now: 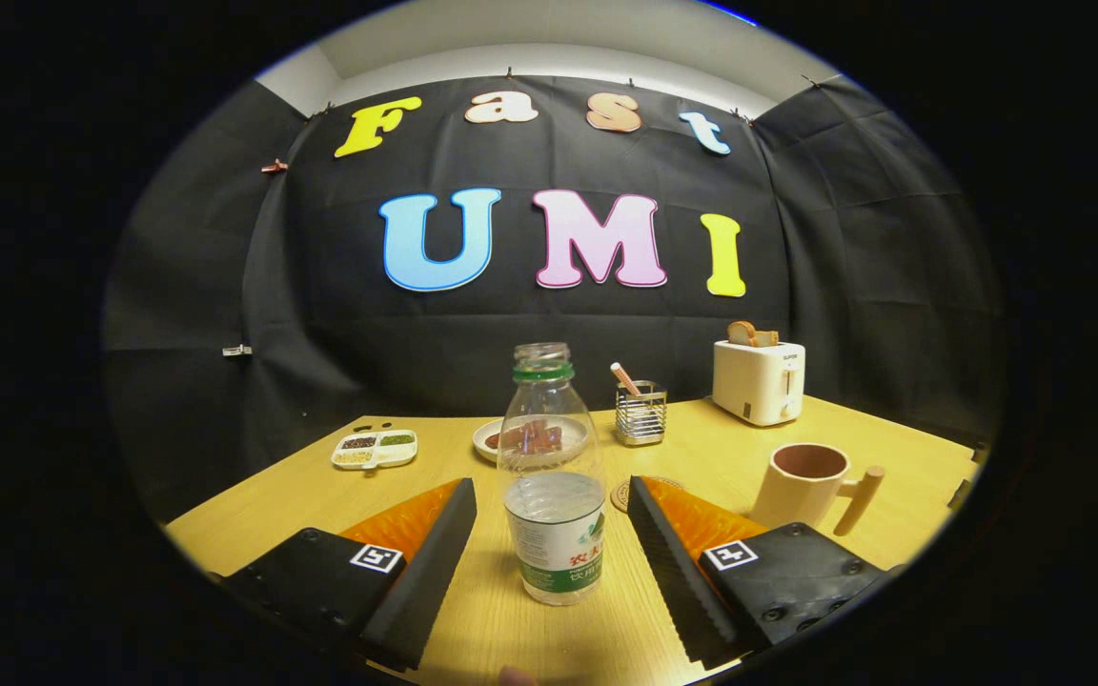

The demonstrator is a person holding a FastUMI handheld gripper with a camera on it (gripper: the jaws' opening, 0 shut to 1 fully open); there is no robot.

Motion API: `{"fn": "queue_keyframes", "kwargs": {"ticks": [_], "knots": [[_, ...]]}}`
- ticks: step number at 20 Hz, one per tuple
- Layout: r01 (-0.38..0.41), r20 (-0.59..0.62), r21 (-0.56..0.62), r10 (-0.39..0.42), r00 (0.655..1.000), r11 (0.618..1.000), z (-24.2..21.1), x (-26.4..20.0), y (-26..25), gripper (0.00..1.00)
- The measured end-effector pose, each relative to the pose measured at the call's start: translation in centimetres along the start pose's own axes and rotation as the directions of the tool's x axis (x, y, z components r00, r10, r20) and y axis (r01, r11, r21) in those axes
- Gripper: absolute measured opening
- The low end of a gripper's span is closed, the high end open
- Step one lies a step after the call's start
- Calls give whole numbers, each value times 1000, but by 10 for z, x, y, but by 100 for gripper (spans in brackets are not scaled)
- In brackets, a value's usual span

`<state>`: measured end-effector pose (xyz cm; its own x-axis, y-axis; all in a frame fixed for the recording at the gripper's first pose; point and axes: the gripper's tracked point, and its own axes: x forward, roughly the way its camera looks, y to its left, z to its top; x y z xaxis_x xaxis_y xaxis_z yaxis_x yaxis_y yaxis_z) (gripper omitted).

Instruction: Take the bottle from table, then pour the juice into the cup, finally place the bottle on the coaster

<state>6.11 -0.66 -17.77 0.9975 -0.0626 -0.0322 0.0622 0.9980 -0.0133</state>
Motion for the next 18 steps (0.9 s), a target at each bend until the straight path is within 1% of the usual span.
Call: {"fn": "queue_keyframes", "kwargs": {"ticks": [5, 8, 10, 11, 12, 18], "knots": [[-13, -3, -10, 13, 1000, 1000, -13, 19, -1, 98], [-14, -9, 3, 14, 1000, 1000, -19, 26, -4, 98], [2, -11, 8, -2, 1000, 1000, -22, 30, -8, 99], [-8, -5, 17, 9, 1000, 1000, -22, 31, -3, 98], [-3, -3, 12, 3, 1000, 1000, -21, 29, -4, 77], [17, -31, -5, -17, 999, 1000, -16, 25, -3, 76]]}}
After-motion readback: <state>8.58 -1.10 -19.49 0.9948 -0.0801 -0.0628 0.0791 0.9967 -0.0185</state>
